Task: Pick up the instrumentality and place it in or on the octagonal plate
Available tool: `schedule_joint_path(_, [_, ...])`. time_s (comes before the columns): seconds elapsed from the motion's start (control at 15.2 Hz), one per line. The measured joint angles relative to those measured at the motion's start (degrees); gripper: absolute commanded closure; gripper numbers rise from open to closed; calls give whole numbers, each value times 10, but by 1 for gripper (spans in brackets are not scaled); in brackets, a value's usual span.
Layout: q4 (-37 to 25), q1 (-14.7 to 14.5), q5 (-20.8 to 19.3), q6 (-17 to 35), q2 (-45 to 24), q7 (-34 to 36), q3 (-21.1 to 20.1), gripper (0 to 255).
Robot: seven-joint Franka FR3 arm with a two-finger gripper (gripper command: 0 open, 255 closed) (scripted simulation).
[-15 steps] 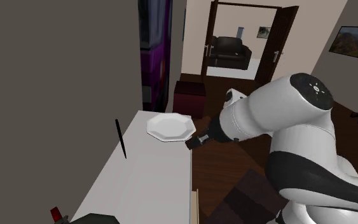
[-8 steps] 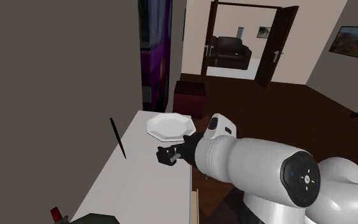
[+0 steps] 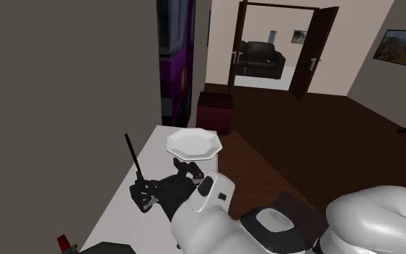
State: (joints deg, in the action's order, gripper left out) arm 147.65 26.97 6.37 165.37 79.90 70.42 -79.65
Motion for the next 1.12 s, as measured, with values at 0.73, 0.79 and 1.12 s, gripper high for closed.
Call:
schedule_joint_path(0.73, [-67,26,-183,50,11,165,-5,0])
schedule_joint_path(0.79, [-77,28,-222,50,2,169,-6,0])
schedule_joint_path(1.12, [-64,48,-237,34,-11,219,-11,255])
